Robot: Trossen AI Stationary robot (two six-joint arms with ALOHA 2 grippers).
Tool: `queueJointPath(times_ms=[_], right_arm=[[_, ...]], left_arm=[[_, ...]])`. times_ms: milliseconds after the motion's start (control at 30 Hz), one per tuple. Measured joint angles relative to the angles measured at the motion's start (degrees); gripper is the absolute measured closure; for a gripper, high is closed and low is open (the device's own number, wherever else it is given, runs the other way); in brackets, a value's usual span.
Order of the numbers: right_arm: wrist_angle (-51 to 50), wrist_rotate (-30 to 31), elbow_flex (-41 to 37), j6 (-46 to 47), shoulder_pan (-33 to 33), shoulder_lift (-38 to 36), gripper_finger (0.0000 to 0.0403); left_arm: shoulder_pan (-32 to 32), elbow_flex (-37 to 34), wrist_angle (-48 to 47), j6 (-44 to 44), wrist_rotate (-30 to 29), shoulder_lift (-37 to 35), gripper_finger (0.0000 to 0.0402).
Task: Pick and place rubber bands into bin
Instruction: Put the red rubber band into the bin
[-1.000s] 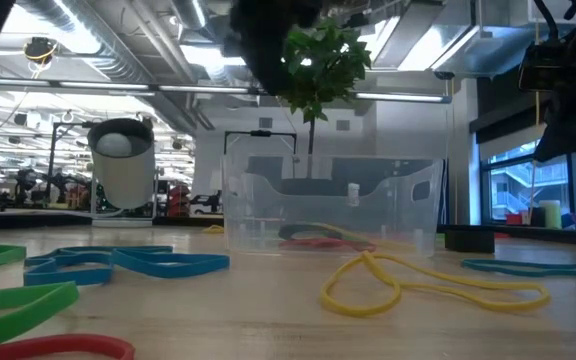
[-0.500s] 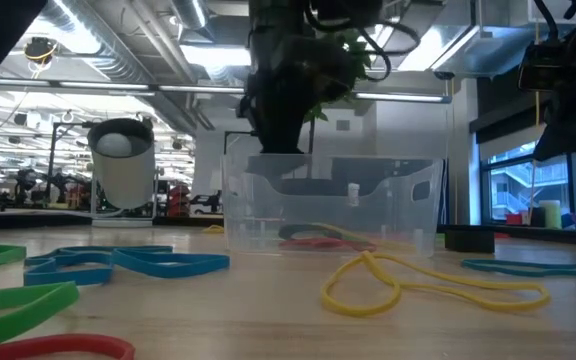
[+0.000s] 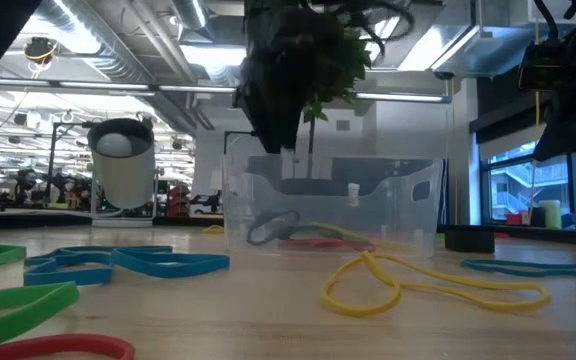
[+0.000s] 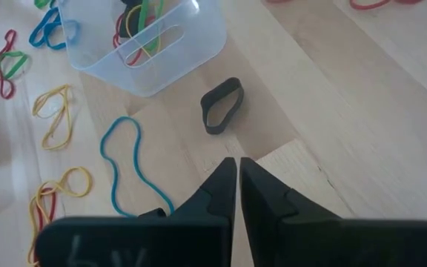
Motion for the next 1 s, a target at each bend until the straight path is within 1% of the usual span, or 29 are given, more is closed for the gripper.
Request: queueJointPath(times_ms=[67, 167, 233, 300, 367, 400, 467, 533, 633, 733, 800, 867, 1000], right_arm=[[0.5, 0.0, 0.0, 0.0, 0.0, 0.0, 0.0378], [1.2, 0.0, 0.0, 0.0, 0.0, 0.0, 0.0378], [1.8, 0.0, 0.0, 0.0, 0.0, 0.0, 0.0378], [2.2, 0.0, 0.0, 0.0, 0.0, 0.0, 0.0378], [2.8, 0.0, 0.0, 0.2, 0.0, 0.0, 0.0378], [3.4, 0.0, 0.0, 0.2, 0.0, 0.1, 0.0378], [4.8, 0.2, 0.0, 0.1, 0.0, 0.1, 0.0378], [5.4, 1.6, 0.0, 0.2, 0.0, 0.4, 0.0381], [7.4, 4.4, 0.0, 0.3, -0.2, 1.1, 0.0396], [10.5, 7.4, 0.8, 0.1, -0.9, 3.0, 0.0397], [11.6, 9.0, 2.8, -0.8, -2.2, 5.2, 0.0398], [11.3, 9.0, 5.2, -3.3, -4.3, 8.1, 0.04], [10.6, 8.9, 12.0, -9.3, -10.7, 16.4, 0.04]], left_arm=[[0.2, 0.0, 0.0, 0.6, -0.3, -2.8, 0.0236], [0.4, 0.0, -0.5, 4.2, -1.5, -7.2, 0.0265], [0.4, 0.0, -1.5, 6.8, -3.2, -9.9, 0.0294], [0.4, -0.5, -3.5, 9.4, -6.1, -12.5, 0.0332], [0.5, -2.3, -5.4, 11.8, -8.2, -15.6, 0.0375], [0.6, -4.1, -5.9, 12.3, -8.9, -17.4, 0.0387], [1.1, -9.3, -5.1, 12.8, -9.2, -21.8, 0.0395], [1.7, -16.9, -2.4, 12.1, -9.2, -27.3, 0.0399], [2.8, -30.9, 6.1, 10.9, -8.2, -36.4, 0.04], [4.4, -44.9, 15.0, 9.4, -6.0, -45.1, 0.04], [5.5, -52.8, 18.8, 7.7, -4.9, -50.4, 0.04], [6.7, -59.7, 21.2, 6.0, -3.8, -54.9, 0.04], [8.6, -69.8, 25.8, 5.3, -2.0, -62.3, 0.04]])
